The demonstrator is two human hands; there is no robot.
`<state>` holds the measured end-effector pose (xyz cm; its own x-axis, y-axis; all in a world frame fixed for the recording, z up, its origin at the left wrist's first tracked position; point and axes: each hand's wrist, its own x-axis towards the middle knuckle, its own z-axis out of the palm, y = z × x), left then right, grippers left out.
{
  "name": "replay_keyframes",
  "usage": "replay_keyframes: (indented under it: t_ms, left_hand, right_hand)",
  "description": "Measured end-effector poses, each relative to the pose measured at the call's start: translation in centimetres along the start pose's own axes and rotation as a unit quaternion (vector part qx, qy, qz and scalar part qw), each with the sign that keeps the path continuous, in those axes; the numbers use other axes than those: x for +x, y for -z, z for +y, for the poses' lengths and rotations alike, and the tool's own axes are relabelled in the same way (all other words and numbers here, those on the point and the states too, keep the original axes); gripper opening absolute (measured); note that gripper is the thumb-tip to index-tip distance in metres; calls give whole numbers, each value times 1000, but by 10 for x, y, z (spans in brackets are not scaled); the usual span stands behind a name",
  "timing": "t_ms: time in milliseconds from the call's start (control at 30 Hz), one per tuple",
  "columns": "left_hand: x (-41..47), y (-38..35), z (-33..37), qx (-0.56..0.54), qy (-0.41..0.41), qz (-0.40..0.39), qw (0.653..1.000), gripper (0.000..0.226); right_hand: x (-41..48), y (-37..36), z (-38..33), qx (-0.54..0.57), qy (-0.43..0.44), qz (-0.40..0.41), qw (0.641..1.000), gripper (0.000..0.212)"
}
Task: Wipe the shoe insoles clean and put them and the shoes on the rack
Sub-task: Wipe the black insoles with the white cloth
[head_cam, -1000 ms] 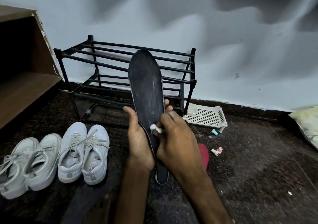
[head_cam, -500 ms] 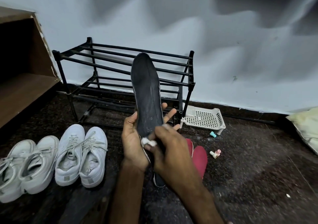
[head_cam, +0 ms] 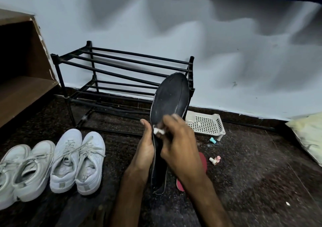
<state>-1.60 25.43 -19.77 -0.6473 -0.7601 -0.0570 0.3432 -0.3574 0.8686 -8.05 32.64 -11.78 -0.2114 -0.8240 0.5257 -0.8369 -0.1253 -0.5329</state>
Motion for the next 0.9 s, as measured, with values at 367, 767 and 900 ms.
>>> replay_keyframes:
  t_ms: [367,767,900]
  left_hand:
    - [-21,-18,17,-82,65,-75,992,81]
    - [-25,-29,16,-81,16,-103,991,79]
    - [-29,-23,11,-69,-12,-90,994,83]
  right_hand:
    - [53,7,9,-76,6,94,993,34]
    - [52,15,13,-130,-35,58,989,37]
    - [16,15,12,-37,-16,27,999,30]
